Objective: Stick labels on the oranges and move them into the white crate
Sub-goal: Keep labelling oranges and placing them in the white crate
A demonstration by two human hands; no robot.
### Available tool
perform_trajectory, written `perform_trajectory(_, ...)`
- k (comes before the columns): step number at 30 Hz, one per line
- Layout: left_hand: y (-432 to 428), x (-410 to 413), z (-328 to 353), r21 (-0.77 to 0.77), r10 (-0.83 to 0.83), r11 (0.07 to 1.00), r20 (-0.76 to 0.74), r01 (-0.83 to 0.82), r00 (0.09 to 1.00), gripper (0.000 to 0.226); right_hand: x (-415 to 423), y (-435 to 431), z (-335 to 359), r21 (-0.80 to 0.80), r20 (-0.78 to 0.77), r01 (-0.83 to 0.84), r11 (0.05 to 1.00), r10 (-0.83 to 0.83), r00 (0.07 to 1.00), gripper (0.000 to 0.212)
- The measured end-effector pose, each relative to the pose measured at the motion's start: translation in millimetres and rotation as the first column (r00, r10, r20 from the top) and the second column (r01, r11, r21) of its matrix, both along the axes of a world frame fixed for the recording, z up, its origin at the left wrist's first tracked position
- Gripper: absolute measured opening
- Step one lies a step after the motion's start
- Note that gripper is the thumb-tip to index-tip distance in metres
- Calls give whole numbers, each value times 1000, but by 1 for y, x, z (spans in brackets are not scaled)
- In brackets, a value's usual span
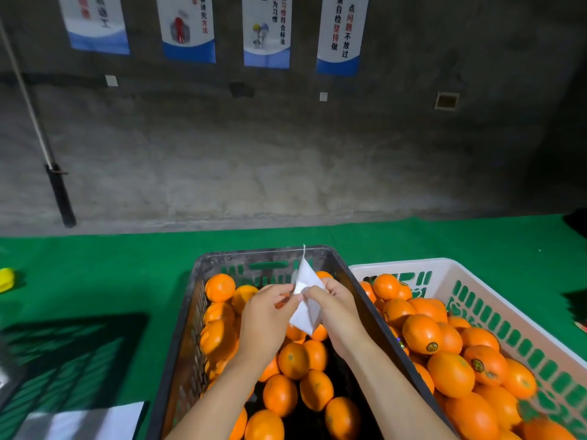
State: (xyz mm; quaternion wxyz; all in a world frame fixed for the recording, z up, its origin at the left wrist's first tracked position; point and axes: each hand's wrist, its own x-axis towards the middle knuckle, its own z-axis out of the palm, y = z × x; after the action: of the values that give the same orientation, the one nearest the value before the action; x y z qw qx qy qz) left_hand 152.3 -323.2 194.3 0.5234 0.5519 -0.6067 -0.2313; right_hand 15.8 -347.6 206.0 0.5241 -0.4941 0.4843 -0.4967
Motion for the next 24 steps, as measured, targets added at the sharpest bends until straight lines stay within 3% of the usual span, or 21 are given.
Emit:
perform_trajectory(6, 0, 0, 5, 72, -100, 992, -86, 106, 991, 12, 0, 0, 1, -49, -30, 51, 997, -53, 998, 43)
perform_trajectory(13, 0, -2, 11, 127, -143, 977, -196, 170, 970, 18, -3, -2, 1, -66, -45, 60, 996, -63, 997, 10)
perform_trajectory(18, 4, -3, 17, 136, -136, 977, -210, 167, 968, 41, -3, 1, 2, -43, -53, 61, 997, -64, 997, 15)
perform_trajectory(24, 2, -2, 14, 139, -113, 981, -170, 137, 979, 40, -2, 0, 0, 0, -69, 43, 999, -43, 997, 18)
